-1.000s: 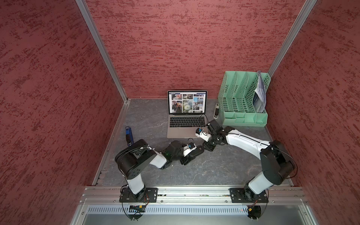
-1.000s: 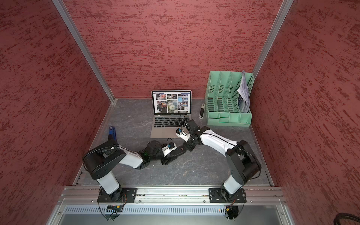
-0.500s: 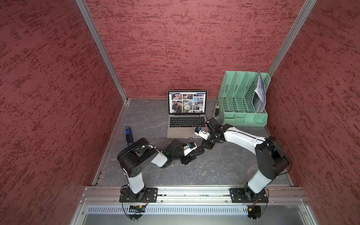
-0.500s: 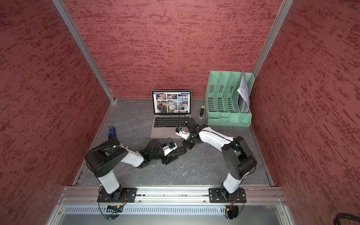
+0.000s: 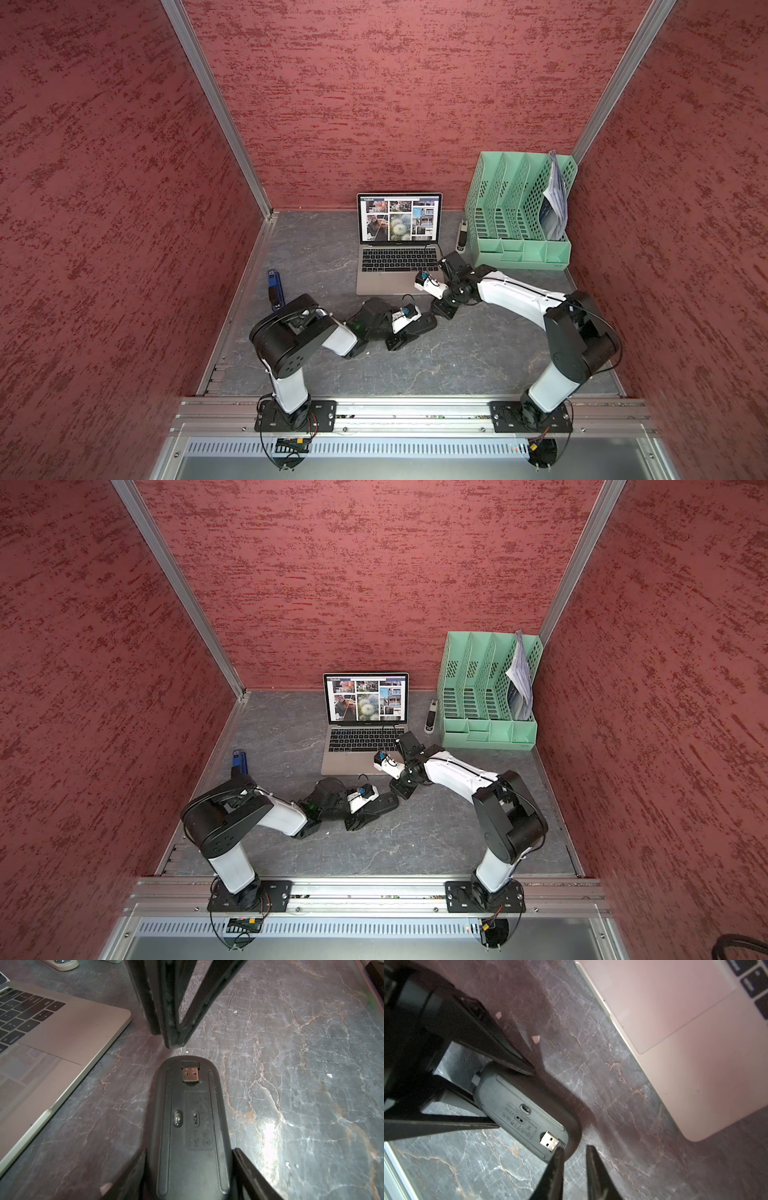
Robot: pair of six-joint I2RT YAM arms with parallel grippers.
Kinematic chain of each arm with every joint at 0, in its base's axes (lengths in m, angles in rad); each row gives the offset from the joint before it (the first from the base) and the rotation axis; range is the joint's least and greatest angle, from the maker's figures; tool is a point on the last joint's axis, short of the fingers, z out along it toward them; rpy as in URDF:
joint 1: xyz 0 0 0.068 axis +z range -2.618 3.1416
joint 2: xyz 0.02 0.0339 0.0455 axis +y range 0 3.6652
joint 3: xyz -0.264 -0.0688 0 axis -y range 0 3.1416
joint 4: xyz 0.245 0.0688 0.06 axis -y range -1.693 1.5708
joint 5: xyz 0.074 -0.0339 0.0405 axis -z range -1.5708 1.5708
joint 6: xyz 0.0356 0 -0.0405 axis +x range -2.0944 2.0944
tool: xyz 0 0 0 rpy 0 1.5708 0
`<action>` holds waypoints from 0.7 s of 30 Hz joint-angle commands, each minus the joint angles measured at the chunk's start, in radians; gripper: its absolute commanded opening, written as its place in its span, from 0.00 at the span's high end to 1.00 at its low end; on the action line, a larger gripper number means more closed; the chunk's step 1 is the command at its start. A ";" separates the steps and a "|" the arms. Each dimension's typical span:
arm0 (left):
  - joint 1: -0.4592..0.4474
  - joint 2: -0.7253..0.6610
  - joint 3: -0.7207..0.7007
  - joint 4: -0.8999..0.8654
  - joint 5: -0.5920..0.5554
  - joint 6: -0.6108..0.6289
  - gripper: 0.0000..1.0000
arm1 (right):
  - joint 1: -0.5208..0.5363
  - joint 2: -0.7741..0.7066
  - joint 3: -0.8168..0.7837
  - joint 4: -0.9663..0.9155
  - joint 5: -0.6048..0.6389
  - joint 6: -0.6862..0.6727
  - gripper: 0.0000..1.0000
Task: Remove the wireless mouse receiver from the laptop
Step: Insert the USB plug into the mouse.
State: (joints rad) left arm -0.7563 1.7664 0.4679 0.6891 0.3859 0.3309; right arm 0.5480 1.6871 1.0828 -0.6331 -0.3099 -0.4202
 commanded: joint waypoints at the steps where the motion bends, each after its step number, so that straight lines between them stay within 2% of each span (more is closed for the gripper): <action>1: 0.003 0.013 0.009 -0.050 0.021 0.013 0.39 | -0.003 0.000 -0.010 -0.004 -0.023 -0.006 1.00; 21: 0.004 0.016 0.010 -0.068 0.021 0.012 0.40 | 0.035 0.062 0.008 -0.056 -0.066 0.000 1.00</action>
State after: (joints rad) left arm -0.7544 1.7660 0.4744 0.6781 0.3931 0.3305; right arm 0.5625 1.7382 1.0821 -0.6624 -0.3519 -0.4194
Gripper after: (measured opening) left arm 0.613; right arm 0.048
